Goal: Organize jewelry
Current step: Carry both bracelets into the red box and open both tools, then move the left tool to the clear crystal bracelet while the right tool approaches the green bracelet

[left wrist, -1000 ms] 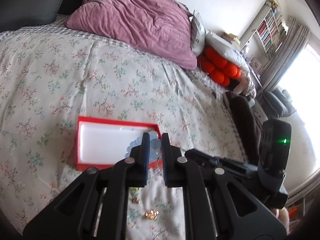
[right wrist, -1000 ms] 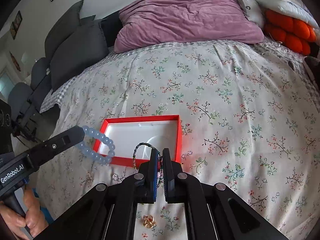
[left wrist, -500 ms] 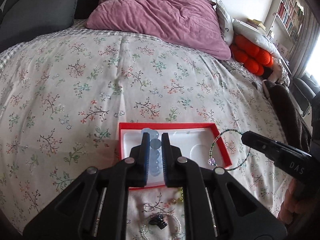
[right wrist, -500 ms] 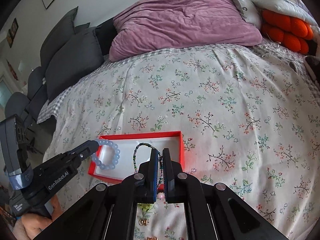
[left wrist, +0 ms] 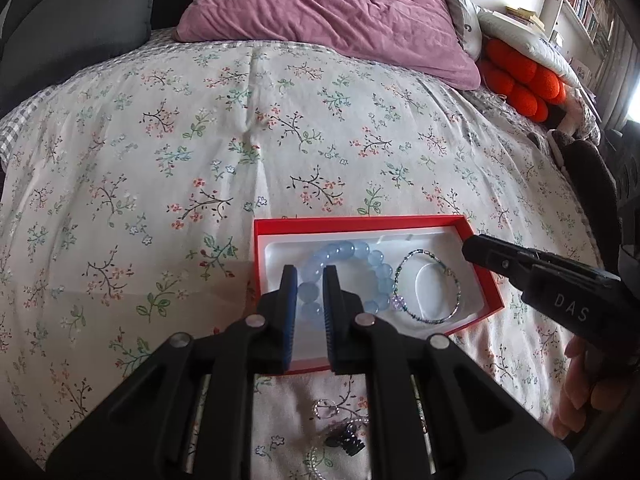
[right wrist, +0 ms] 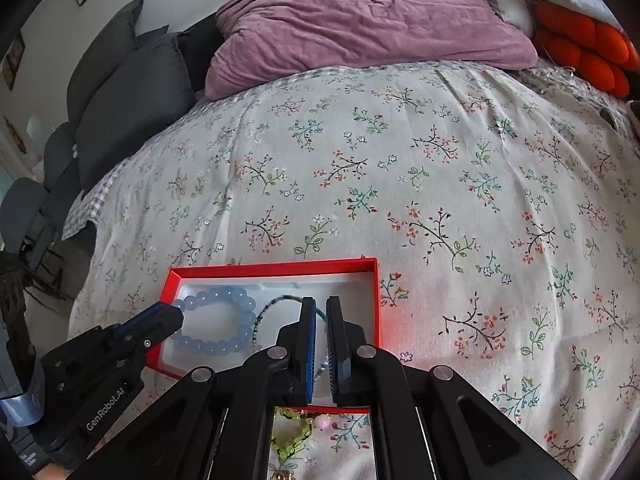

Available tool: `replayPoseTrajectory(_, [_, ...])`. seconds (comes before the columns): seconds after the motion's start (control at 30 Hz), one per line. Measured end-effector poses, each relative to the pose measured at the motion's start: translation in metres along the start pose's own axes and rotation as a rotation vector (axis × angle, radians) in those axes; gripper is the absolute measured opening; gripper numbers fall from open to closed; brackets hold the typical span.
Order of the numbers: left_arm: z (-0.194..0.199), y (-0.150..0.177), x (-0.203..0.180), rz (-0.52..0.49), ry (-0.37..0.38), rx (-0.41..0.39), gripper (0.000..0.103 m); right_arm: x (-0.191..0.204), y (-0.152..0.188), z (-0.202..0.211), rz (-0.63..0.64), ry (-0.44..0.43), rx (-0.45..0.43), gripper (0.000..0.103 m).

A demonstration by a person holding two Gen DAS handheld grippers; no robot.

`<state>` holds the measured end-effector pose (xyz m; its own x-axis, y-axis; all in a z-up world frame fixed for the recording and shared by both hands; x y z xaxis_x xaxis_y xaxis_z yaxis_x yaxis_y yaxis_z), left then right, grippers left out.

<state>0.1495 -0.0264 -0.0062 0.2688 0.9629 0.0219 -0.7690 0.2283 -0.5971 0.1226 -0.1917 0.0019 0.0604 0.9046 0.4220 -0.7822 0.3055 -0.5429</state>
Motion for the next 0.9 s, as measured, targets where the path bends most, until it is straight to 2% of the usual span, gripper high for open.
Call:
replayPoseTrajectory(0.1, [0.009,-0.003,-0.001,-0.001,-0.002,-0.005,0.030,0.006,-0.002,0.008,0.027,-0.013,0.002,0.015])
replayPoseTrajectory(0.17, [0.016,-0.003,-0.001,-0.016,-0.023,-0.008,0.047,0.011,-0.003,0.018,0.059,0.009,-0.013,0.015])
replayPoseTrajectory(0.23, [0.022,-0.003,0.000,-0.021,-0.060,0.015,0.053,0.014,-0.002,0.026,0.081,0.018,-0.018,0.016])
replayPoseTrajectory(0.33, [0.028,0.000,0.007,-0.013,-0.093,0.035,0.067,0.015,0.001,0.037,0.090,0.040,-0.004,0.023])
replayPoseTrajectory(0.37, [0.031,0.001,0.009,-0.011,-0.109,0.036,0.072,0.015,0.001,0.040,0.088,0.045,0.000,0.027])
replayPoseTrajectory(0.43, [0.037,0.004,0.013,-0.013,-0.127,0.040,0.079,0.014,0.004,0.047,0.076,0.048,0.000,0.043])
replayPoseTrajectory(0.47, [0.038,0.007,0.014,-0.016,-0.135,0.045,0.082,0.014,0.005,0.051,0.070,0.048,-0.004,0.056])
replayPoseTrajectory(0.63, [0.041,0.021,0.019,-0.034,-0.178,0.103,0.083,0.017,0.013,0.066,0.067,0.058,-0.015,0.065])
replayPoseTrajectory(0.67, [0.041,0.025,0.020,-0.034,-0.186,0.118,0.083,0.017,0.016,0.067,0.067,0.064,-0.010,0.070])
replayPoseTrajectory(0.77, [0.042,0.036,0.025,-0.032,-0.189,0.165,0.084,0.021,0.026,0.064,0.080,0.068,0.030,0.079])
replayPoseTrajectory(0.9, [0.039,0.054,0.035,0.000,-0.177,0.247,0.084,0.029,0.040,0.061,0.114,0.063,0.084,0.082])
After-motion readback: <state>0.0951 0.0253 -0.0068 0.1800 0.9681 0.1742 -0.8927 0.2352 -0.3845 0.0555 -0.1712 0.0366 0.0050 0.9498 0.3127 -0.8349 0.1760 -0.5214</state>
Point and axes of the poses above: each gripper's, at about its wrist camera, not at the fingertips, and z roughly against the way its jaws point, x to its left, y to its underside, the point moved 2 cm from there along -z, roughly the way its jaws point, and after that the axes turned 14 degrees about -y, right-handed, at the moved point
